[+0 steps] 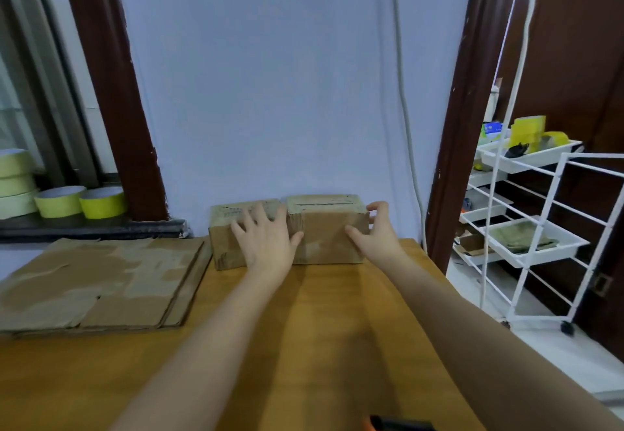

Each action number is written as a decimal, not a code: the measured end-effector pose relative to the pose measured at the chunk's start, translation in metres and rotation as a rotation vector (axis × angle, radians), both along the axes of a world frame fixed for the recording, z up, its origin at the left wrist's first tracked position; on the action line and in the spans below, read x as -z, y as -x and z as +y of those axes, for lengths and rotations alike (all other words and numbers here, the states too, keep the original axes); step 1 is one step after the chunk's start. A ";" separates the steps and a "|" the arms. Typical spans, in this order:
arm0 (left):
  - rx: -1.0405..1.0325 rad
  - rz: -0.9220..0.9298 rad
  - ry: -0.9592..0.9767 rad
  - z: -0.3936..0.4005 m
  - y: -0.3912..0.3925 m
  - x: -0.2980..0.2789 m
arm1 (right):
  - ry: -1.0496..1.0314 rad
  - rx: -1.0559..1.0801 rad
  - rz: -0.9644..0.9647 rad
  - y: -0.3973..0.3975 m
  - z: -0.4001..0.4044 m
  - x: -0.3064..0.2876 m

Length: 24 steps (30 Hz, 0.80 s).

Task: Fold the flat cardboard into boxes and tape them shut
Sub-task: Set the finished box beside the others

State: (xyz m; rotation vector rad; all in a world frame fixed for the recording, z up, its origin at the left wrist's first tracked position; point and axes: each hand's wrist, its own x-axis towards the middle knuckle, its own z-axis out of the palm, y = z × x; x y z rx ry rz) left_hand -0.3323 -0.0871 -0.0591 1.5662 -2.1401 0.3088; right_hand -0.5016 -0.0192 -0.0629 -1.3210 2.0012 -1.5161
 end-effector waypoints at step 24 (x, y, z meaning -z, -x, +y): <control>0.212 0.998 -0.333 -0.017 -0.112 -0.035 | -0.553 0.161 0.149 -0.049 0.007 -0.062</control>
